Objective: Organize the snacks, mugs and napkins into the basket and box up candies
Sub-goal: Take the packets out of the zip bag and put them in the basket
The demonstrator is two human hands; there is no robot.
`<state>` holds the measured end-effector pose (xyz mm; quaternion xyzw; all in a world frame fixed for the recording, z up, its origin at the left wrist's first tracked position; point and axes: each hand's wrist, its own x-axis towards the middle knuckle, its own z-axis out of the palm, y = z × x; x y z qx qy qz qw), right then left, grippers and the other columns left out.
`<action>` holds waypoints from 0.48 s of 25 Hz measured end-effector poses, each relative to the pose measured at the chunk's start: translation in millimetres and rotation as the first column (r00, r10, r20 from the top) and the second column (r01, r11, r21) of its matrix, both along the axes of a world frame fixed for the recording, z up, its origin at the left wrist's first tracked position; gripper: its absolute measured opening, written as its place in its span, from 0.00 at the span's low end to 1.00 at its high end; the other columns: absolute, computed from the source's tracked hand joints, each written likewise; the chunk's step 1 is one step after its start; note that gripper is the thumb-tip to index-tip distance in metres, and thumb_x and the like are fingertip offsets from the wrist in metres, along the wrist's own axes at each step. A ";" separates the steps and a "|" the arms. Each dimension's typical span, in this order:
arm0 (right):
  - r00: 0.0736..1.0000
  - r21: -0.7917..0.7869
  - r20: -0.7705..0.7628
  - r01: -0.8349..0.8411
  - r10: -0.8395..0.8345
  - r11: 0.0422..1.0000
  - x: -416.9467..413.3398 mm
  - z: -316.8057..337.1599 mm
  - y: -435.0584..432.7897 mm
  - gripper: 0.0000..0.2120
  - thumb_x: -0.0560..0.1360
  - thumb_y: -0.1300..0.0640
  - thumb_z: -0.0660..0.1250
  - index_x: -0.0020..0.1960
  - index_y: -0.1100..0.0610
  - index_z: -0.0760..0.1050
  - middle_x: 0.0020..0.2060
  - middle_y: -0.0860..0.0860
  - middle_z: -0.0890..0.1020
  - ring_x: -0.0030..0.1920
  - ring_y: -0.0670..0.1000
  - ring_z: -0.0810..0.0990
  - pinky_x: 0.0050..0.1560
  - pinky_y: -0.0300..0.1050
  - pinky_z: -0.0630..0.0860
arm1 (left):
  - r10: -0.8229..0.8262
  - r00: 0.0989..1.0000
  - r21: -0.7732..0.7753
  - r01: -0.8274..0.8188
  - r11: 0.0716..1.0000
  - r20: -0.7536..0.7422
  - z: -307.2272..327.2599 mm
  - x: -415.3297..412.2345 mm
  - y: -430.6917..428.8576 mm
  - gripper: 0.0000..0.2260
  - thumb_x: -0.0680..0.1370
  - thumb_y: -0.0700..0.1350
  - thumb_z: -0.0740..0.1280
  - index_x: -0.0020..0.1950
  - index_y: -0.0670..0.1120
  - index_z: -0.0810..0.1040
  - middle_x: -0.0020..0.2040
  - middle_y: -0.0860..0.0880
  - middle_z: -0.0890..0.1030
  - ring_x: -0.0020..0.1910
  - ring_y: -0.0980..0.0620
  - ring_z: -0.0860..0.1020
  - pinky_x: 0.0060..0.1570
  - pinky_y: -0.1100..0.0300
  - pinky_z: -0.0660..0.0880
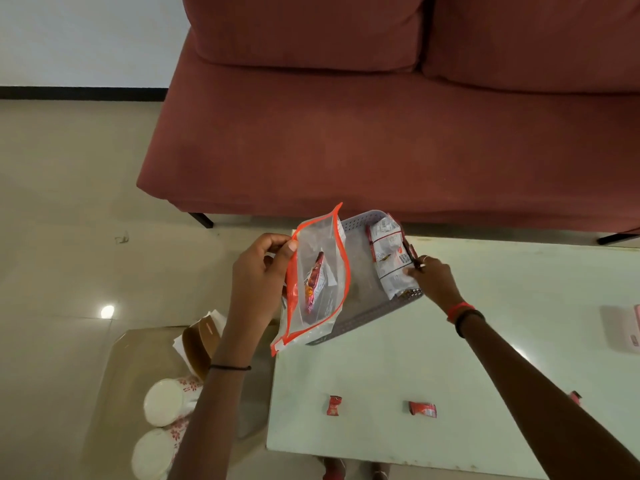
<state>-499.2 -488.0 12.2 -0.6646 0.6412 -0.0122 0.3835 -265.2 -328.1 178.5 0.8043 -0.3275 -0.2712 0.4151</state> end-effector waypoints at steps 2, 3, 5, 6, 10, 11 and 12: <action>0.999 0.036 -0.012 0.036 -0.036 0.999 4.3 -25.9 5.0 0.15 0.75 0.57 0.67 0.57 0.65 0.75 0.54 0.63 0.82 0.53 0.62 0.80 0.50 0.44 0.73 | -0.010 1.000 -0.006 0.010 1.000 -0.001 -1.7 4.3 -1.7 0.08 0.78 0.48 0.62 0.51 0.46 0.77 0.42 0.51 0.79 0.37 0.56 0.77 0.37 0.63 0.78; 0.999 0.045 -0.024 0.042 -0.041 0.998 6.3 -35.5 6.6 0.15 0.75 0.58 0.67 0.59 0.64 0.74 0.55 0.63 0.81 0.54 0.63 0.80 0.54 0.48 0.76 | -0.013 1.000 -0.006 0.013 1.000 -0.003 -3.2 6.9 -2.5 0.08 0.78 0.48 0.63 0.51 0.46 0.77 0.42 0.51 0.79 0.38 0.56 0.77 0.39 0.61 0.78; 0.998 0.056 -0.056 0.032 -0.029 0.998 8.3 -48.4 9.4 0.15 0.76 0.58 0.66 0.60 0.64 0.73 0.56 0.63 0.80 0.56 0.65 0.79 0.59 0.57 0.77 | -0.016 1.000 0.000 0.016 1.000 -0.006 -6.4 11.4 -3.6 0.07 0.78 0.48 0.63 0.51 0.46 0.76 0.43 0.51 0.79 0.38 0.56 0.77 0.40 0.60 0.78; 0.997 0.053 -0.067 0.029 -0.026 0.998 9.0 -52.8 10.2 0.15 0.76 0.58 0.65 0.60 0.64 0.73 0.57 0.63 0.80 0.56 0.65 0.79 0.59 0.59 0.76 | -0.017 1.000 0.005 0.017 1.000 -0.006 -8.3 13.6 -4.0 0.07 0.78 0.48 0.63 0.51 0.47 0.76 0.43 0.51 0.79 0.38 0.57 0.77 0.39 0.62 0.78; 0.998 0.023 -0.039 0.056 -0.055 0.998 14.4 -61.8 9.9 0.13 0.76 0.60 0.65 0.59 0.64 0.73 0.56 0.63 0.81 0.55 0.63 0.79 0.58 0.54 0.76 | -0.019 1.000 0.029 0.019 0.999 -0.014 -15.0 19.4 -5.7 0.05 0.77 0.49 0.62 0.50 0.50 0.74 0.43 0.53 0.78 0.38 0.57 0.78 0.37 0.67 0.76; 0.998 0.022 -0.026 0.061 -0.061 0.998 16.6 -62.8 10.1 0.13 0.76 0.60 0.64 0.59 0.64 0.73 0.56 0.62 0.81 0.56 0.63 0.79 0.58 0.53 0.76 | -0.018 1.000 0.033 0.019 0.999 -0.022 -16.1 19.8 -6.1 0.05 0.78 0.49 0.62 0.50 0.49 0.75 0.43 0.53 0.78 0.39 0.57 0.78 0.38 0.66 0.77; 0.998 0.017 -0.022 0.063 -0.063 0.998 18.7 -62.9 10.7 0.14 0.77 0.61 0.64 0.60 0.64 0.73 0.57 0.62 0.80 0.57 0.63 0.79 0.58 0.53 0.76 | -0.019 0.999 0.036 0.020 0.999 -0.029 -16.4 19.3 -6.3 0.05 0.78 0.49 0.62 0.50 0.49 0.75 0.42 0.53 0.78 0.39 0.57 0.78 0.38 0.65 0.78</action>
